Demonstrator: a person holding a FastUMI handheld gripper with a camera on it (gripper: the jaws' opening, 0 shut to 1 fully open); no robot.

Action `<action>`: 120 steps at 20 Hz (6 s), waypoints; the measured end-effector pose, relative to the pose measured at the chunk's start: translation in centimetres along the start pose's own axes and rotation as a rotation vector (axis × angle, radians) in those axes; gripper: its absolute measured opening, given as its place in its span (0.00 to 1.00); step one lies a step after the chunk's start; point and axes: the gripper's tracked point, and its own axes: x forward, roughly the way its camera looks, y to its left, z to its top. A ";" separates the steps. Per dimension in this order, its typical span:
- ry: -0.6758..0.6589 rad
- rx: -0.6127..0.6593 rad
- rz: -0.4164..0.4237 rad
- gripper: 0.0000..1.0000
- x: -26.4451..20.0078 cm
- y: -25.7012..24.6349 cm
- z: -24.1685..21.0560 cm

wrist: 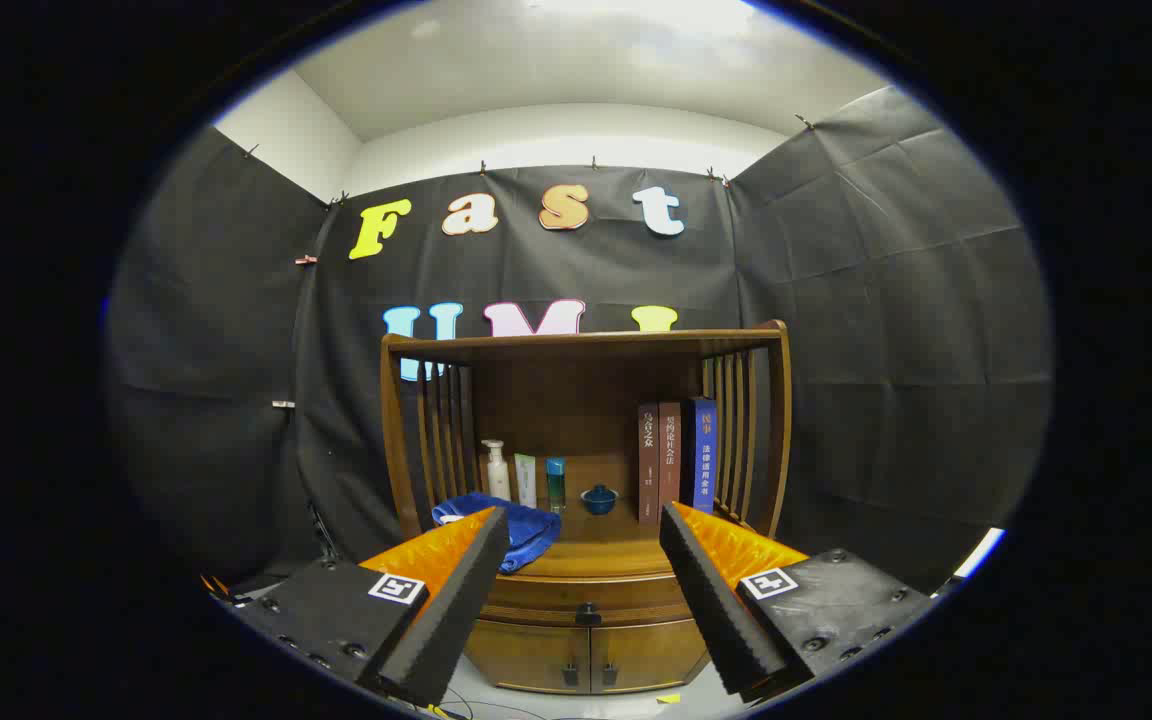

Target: Pull open the drawer, take out the items inside it, and place them on the countertop above the cabinet.

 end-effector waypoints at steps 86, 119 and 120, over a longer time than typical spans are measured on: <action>0.467 -0.015 -0.027 0.35 9.6 -1.3 -32.9; 0.508 -0.004 -0.016 0.53 5.6 -1.3 -34.1; 0.506 -0.006 -0.017 0.49 5.9 -1.4 -34.3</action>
